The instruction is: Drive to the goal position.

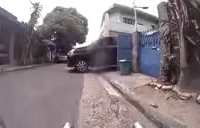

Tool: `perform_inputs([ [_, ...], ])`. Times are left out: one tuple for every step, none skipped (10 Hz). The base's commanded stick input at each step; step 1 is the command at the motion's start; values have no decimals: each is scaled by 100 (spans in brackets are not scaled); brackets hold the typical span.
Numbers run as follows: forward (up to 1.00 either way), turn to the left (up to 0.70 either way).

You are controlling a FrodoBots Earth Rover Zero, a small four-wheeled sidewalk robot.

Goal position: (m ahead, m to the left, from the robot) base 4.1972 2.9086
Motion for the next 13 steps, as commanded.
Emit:
perform_inputs([
  [6, -23],
  [6, -25],
  [6, -24],
  [6, -24],
  [6, -24],
  [6, -23],
  [6, -23],
  [6, -25],
  [6, -24],
  [6, -23],
  [6, -24],
  [6, -24],
  [6, -23],
])
